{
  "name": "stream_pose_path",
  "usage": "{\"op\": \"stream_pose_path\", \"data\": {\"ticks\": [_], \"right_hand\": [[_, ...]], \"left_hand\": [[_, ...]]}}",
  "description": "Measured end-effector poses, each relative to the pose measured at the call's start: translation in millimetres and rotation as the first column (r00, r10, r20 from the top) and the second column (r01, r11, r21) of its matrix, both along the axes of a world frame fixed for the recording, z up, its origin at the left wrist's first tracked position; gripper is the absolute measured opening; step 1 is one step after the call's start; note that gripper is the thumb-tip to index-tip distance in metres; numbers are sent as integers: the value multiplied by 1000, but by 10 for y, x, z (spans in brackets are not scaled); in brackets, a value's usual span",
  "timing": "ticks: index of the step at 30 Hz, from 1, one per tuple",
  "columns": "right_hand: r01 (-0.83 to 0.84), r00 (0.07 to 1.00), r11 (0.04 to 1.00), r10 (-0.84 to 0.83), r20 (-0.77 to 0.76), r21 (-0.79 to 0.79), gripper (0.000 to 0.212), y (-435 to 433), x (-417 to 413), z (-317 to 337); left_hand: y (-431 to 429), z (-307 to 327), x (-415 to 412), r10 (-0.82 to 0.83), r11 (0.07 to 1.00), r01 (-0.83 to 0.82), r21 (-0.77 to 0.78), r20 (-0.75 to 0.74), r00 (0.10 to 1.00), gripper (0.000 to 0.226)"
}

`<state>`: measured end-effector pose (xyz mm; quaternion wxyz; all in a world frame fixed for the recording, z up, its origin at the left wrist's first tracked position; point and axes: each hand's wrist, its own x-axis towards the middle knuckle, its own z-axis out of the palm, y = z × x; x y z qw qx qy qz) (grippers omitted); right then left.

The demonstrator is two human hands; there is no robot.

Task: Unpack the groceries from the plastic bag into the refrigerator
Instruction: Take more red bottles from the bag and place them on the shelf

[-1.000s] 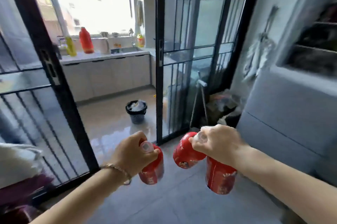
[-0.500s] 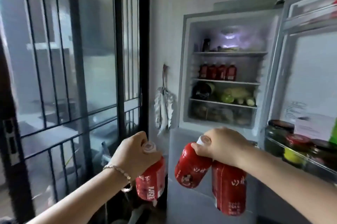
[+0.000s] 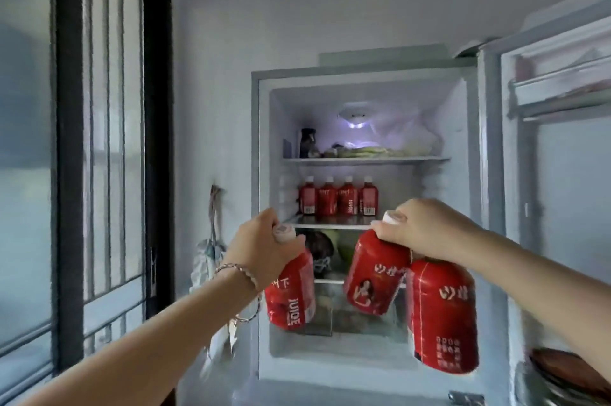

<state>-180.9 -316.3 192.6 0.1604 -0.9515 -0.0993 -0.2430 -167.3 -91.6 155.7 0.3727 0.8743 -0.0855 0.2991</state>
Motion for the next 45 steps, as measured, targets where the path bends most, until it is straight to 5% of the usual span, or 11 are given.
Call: {"op": "stream_pose_path", "data": {"ticks": [14,21,27,30,34,37,45], "right_hand": [[93,994,992,-87,64,-89,49,-248,2871,589],[61,997,997,-58,-46,57,52,-156,3412,516],[73,997,995,-74,0,63,61,-34,3547,484],[44,995,996,-50,91,71,60,-99,3364,435],[49,860,995,-84,504,84,53,-260,3084,421],[31,716,998,-66,695,63,55,-349,3081,516],[33,654,987,-141,743,159,31,-335,3502,357]], "left_hand": [[-581,706,2755,94,995,-96,17,111,989,34],[-623,664,3367,73,996,-74,40,28,997,35],[-664,696,3529,167,950,-168,261,28,986,45],[-676,502,3492,192,899,-241,365,167,967,57],[-799,40,3405,69,873,-264,410,432,899,72],[-917,-88,3429,42,836,-213,506,328,944,87],[-1008,-80,3550,120,812,-251,527,270,955,91]]}}
